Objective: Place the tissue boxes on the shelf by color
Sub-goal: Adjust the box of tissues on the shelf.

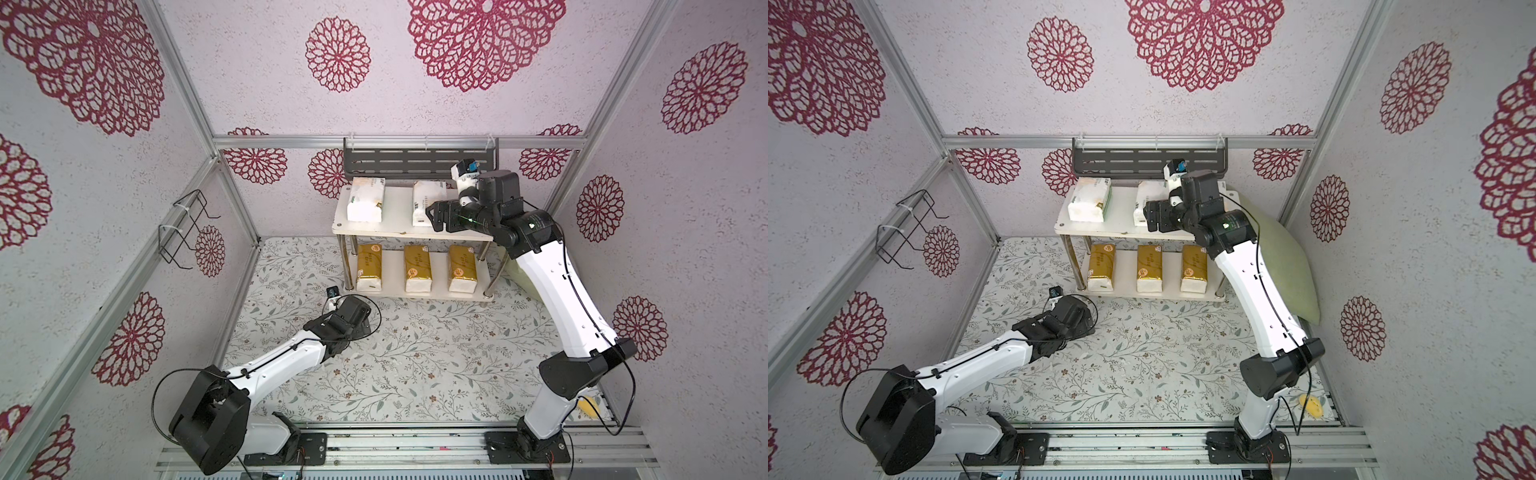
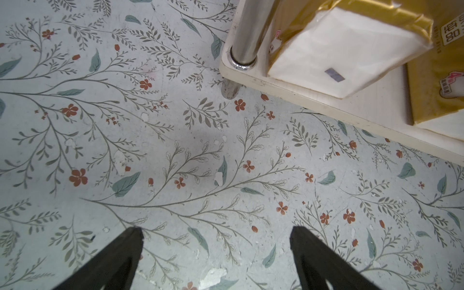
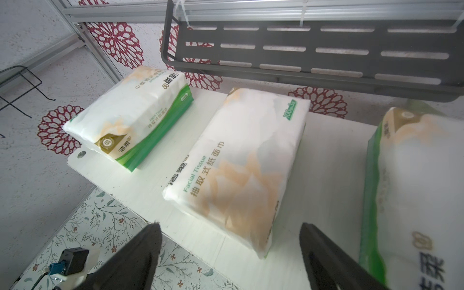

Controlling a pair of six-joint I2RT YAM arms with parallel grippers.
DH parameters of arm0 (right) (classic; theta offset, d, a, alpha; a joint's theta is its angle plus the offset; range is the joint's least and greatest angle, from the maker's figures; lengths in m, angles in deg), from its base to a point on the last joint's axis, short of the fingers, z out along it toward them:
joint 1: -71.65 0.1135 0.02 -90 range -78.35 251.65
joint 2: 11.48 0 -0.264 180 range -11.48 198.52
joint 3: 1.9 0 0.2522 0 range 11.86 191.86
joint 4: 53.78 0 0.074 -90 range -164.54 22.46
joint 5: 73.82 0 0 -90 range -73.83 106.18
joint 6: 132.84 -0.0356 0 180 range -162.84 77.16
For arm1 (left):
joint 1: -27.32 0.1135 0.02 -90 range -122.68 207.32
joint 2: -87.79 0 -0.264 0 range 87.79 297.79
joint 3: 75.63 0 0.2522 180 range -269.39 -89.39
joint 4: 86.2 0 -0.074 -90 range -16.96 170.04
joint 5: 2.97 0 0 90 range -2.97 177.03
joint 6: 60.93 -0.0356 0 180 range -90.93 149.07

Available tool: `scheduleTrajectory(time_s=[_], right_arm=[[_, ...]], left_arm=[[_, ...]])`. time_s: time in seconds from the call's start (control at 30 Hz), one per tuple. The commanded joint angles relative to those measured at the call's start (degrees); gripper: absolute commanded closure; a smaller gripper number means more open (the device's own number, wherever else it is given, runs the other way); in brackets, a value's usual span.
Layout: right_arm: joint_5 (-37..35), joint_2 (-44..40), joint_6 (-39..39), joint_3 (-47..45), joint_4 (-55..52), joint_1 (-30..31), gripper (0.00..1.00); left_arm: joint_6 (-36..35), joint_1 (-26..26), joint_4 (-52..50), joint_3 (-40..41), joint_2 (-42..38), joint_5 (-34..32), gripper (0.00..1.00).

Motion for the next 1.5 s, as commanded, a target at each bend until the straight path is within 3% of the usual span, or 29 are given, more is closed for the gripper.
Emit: scheduleTrajectory(time_s=[0.0,1.23,1.33,1.47], right_arm=[[1.4,0.1,0.9,1.7,-0.1,0.1,0.08],[4.5,2.2,3.0,0.0,3.4,-2.1,0.19],[5.2,2.0,3.0,-0.3,3.5,-2.7,0.19],[6.1,0.9,2.3,-0.2,4.5,-2.8,0.11]], left_arm=[[0.4,-0.4,0.1,0.8,-0.9,-1.0,0.01],[0.9,-0.5,0.3,2.2,-2.0,-1.6,0.01],[0.9,-0.4,0.4,2.2,-1.9,-1.5,0.01],[0.9,-0.4,0.4,2.0,-1.8,-1.5,0.01]])
